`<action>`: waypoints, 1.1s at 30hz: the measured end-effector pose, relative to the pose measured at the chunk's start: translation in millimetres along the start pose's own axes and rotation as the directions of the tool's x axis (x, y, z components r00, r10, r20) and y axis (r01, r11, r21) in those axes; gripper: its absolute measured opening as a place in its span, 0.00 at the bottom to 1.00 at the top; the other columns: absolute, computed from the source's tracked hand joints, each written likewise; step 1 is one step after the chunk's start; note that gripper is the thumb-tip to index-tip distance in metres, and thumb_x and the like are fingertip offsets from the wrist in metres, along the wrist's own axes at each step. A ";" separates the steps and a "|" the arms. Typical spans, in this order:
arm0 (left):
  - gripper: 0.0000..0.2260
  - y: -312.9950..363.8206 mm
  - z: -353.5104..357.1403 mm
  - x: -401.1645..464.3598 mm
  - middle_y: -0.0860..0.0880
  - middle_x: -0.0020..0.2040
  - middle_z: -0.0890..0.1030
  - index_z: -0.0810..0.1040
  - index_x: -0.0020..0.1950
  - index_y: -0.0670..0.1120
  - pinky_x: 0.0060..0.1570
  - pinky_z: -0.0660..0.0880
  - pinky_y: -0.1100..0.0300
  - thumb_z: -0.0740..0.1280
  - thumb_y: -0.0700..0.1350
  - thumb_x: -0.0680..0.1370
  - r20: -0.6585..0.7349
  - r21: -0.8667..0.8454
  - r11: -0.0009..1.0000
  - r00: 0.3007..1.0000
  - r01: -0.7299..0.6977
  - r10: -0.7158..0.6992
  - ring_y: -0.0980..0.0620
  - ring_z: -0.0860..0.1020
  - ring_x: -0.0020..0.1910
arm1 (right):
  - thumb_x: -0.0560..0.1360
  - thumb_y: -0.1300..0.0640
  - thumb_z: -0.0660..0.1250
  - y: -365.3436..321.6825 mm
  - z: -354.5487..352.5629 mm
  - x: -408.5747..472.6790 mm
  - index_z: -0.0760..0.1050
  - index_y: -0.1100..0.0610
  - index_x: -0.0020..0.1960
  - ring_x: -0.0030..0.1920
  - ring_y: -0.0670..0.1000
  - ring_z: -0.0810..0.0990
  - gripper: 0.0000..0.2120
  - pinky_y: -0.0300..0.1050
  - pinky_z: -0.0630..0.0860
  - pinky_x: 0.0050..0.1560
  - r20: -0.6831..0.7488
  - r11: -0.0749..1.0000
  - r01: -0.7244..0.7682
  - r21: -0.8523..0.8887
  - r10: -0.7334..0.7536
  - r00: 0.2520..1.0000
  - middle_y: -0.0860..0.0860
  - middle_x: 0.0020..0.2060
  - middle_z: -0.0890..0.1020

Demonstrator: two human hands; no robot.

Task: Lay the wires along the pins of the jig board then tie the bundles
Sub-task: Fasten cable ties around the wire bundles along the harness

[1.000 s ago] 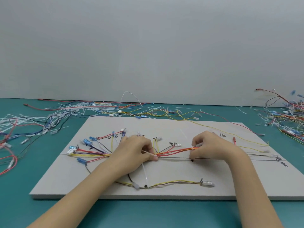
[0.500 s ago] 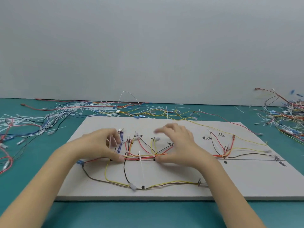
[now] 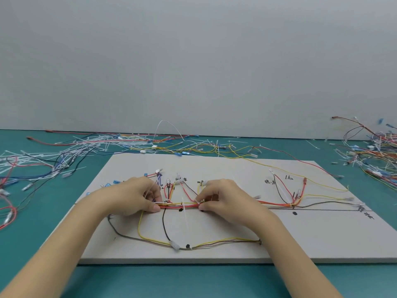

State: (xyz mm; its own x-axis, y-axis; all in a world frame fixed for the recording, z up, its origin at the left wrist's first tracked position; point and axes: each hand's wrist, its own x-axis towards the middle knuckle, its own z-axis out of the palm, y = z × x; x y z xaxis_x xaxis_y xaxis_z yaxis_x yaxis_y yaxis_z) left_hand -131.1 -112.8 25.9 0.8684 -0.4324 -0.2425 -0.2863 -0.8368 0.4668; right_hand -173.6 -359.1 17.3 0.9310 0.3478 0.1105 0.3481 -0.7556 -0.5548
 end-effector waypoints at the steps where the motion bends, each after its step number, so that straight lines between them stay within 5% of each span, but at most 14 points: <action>1: 0.03 0.1 0.0 -0.5 0.51 0.45 0.77 0.79 0.47 0.54 0.52 0.73 0.54 0.71 0.48 0.76 0.007 0.001 1.000 1.000 0.005 -0.005 0.54 0.73 0.42 | 0.74 0.58 0.71 0.3 0.2 0.0 0.84 0.52 0.49 0.40 0.43 0.74 0.05 0.40 0.68 0.45 0.000 1.000 0.005 -0.007 -0.005 1.000 0.41 0.38 0.77; 5: 0.02 -0.7 0.0 -1.7 0.53 0.44 0.76 0.77 0.47 0.55 0.52 0.72 0.55 0.69 0.49 0.78 0.028 -0.004 1.000 1.000 0.004 -0.004 0.55 0.73 0.43 | 0.75 0.60 0.69 0.0 1.4 0.2 0.83 0.54 0.50 0.38 0.41 0.73 0.06 0.36 0.66 0.39 0.002 1.000 0.025 -0.017 -0.025 1.000 0.42 0.38 0.77; 9: 0.01 -0.4 -0.5 -2.3 0.53 0.44 0.77 0.77 0.47 0.54 0.50 0.72 0.57 0.68 0.48 0.78 0.039 -0.015 1.000 0.999 -0.004 0.005 0.56 0.73 0.42 | 0.76 0.61 0.68 -1.9 0.8 0.1 0.83 0.55 0.51 0.44 0.48 0.76 0.07 0.44 0.72 0.46 -0.006 0.999 0.035 -0.033 -0.035 0.999 0.49 0.43 0.80; 18: 0.03 -2.8 -2.4 -2.2 0.50 0.41 0.76 0.79 0.48 0.48 0.46 0.69 0.58 0.69 0.47 0.78 0.030 -0.092 0.995 0.999 -0.041 0.044 0.53 0.71 0.40 | 0.77 0.62 0.67 -2.7 -0.3 3.8 0.83 0.56 0.52 0.41 0.48 0.73 0.08 0.43 0.69 0.45 -0.241 0.988 0.143 -0.065 -0.155 0.958 0.50 0.41 0.77; 24: 0.01 -0.9 -3.1 -2.3 0.51 0.42 0.77 0.79 0.46 0.52 0.47 0.71 0.58 0.71 0.47 0.77 0.018 -0.060 0.998 0.999 -0.028 0.030 0.54 0.73 0.39 | 0.76 0.59 0.68 5.5 2.5 4.1 0.83 0.50 0.51 0.44 0.45 0.77 0.08 0.42 0.75 0.50 -0.116 1.000 0.018 0.011 -0.017 0.993 0.46 0.45 0.82; 33: 0.05 -6.7 -10.0 -6.8 0.54 0.42 0.77 0.80 0.42 0.58 0.50 0.73 0.54 0.73 0.47 0.75 0.037 -0.059 0.998 0.999 -0.036 0.039 0.55 0.74 0.39 | 0.75 0.61 0.70 7.7 -6.5 0.9 0.84 0.54 0.52 0.35 0.44 0.73 0.08 0.34 0.70 0.40 -0.016 0.979 -0.041 0.201 0.046 0.999 0.46 0.38 0.82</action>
State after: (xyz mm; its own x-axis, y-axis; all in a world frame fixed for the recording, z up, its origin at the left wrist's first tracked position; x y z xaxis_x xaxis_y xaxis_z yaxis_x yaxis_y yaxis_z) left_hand -131.0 -100.9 33.0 0.8413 -0.4764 -0.2555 -0.2931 -0.7991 0.5250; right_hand -169.4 -368.3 18.5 0.9476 0.3038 0.0988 0.2803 -0.6425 -0.7132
